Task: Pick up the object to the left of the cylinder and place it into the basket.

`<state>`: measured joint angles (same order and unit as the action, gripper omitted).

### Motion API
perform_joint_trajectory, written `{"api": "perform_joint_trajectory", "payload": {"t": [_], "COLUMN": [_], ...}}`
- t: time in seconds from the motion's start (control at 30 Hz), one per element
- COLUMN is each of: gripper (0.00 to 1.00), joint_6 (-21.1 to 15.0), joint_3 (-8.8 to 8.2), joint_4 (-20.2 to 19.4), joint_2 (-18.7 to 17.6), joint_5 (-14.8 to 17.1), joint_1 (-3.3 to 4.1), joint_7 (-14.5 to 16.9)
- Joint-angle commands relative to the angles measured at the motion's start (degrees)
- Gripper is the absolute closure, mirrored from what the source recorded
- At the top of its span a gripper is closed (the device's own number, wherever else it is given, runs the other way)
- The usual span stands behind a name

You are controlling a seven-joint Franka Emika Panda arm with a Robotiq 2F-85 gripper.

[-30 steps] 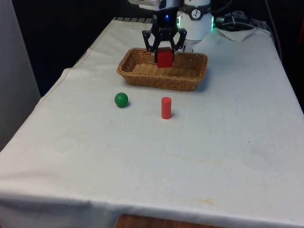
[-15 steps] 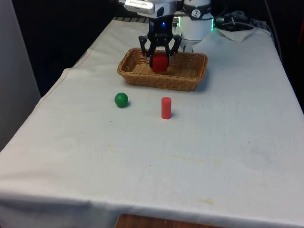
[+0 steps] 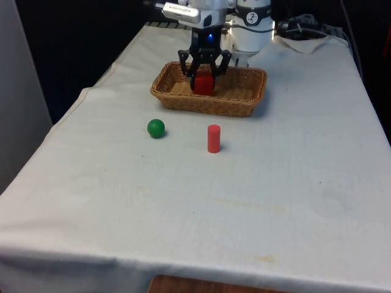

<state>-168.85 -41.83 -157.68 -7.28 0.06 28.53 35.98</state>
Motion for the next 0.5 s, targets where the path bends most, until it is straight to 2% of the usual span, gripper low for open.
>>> {"api": "perform_joint_trajectory", "payload": {"t": [0.0,0.17,0.23,0.27,0.43,0.47], "gripper": [1.00,1.00,0.91,0.91,0.45,0.26], "joint_6": [-0.5,-0.2,0.0,-0.1,-0.1,0.0], "joint_3": [0.97,0.74,0.11,0.52,0.34,0.29], "joint_4": [-1.0,-0.6,0.0,-0.4,-0.2,-0.2], "joint_2": [1.7,1.1,-0.2,0.7,0.4,0.3], "joint_5": [1.4,1.4,0.5,1.1,0.8,0.7], "joint_1": [-0.57,-0.34,0.00,-0.23,-0.11,-0.11], "joint_7": [1.1,1.0,0.1,0.7,0.5,0.4]}}
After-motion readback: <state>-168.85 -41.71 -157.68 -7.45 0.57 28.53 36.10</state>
